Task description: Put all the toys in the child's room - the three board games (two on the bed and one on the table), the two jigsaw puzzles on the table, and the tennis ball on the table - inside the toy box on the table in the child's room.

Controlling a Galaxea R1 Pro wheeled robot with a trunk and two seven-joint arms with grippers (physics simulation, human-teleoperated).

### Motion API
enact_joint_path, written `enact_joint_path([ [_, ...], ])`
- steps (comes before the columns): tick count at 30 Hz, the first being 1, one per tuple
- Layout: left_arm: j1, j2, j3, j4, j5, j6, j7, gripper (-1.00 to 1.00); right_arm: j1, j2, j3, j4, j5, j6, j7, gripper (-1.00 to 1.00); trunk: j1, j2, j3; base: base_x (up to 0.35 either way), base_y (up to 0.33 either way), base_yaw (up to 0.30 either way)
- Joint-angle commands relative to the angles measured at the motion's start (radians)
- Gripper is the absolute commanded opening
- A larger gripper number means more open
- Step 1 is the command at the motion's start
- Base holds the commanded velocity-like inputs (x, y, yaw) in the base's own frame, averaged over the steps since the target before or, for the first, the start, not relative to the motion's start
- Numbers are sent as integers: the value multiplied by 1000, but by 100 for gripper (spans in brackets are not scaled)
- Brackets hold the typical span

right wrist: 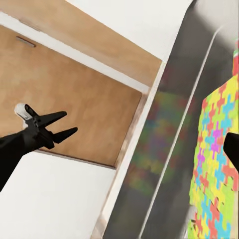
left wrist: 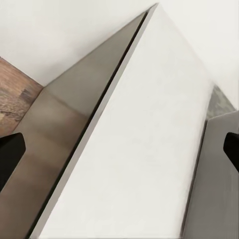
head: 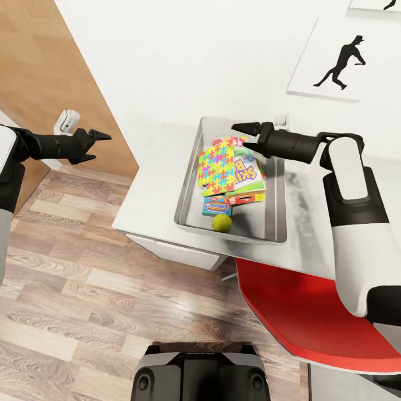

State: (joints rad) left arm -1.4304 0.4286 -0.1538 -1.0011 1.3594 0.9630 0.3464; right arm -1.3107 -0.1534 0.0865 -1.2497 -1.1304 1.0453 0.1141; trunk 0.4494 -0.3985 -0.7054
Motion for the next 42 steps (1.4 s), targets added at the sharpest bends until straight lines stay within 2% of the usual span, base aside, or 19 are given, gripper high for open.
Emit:
enact_joint_path([
  [1, -1, 1, -3, -1, 11, 0, 10, 100, -1, -1, 1, -1, 13, 2, 10, 100, 1, -2, -1, 0, 0, 0],
  [10, 26, 1, 0, -1, 10, -6, 8, 100, 36, -7, -3, -98, 16, 2, 10, 100, 1, -2, -1, 0, 0, 0],
  [18, 62, 1, 24, -2, 11, -30, -10, 100, 86, -12, -9, -186, 21, 2, 10, 100, 1, -2, -1, 0, 0, 0],
  [22, 69, 1, 29, -2, 9, -34, -31, 100, 103, -26, -10, -223, 21, 2, 11, 100, 1, -2, -1, 0, 0, 0],
  [26, 85, 1, 33, -7, 6, -36, -56, 100, 135, -70, -7, -293, 17, 2, 11, 100, 1, -2, -1, 0, 0, 0],
  [27, 85, 1, 33, -7, 6, -36, -56, 100, 135, -70, -7, -293, 17, 2, 11, 100, 1, -2, -1, 0, 0, 0],
  [31, 113, 4, 35, -35, 2, -36, -75, 100, 182, -117, -8, -334, 15, 2, 11, 100, 1, -2, 2, 0, 0, 0],
  [38, 161, 15, 39, -94, 2, -35, -85, 100, 207, -146, -10, -351, 14, 2, 11, 100, 1, -2, 11, 0, 0, 0],
  [42, 213, 24, 70, -181, 9, -25, -88, 100, 217, -158, -8, -358, 14, 2, 3, 100, 1, -2, 16, 0, 0, 0],
])
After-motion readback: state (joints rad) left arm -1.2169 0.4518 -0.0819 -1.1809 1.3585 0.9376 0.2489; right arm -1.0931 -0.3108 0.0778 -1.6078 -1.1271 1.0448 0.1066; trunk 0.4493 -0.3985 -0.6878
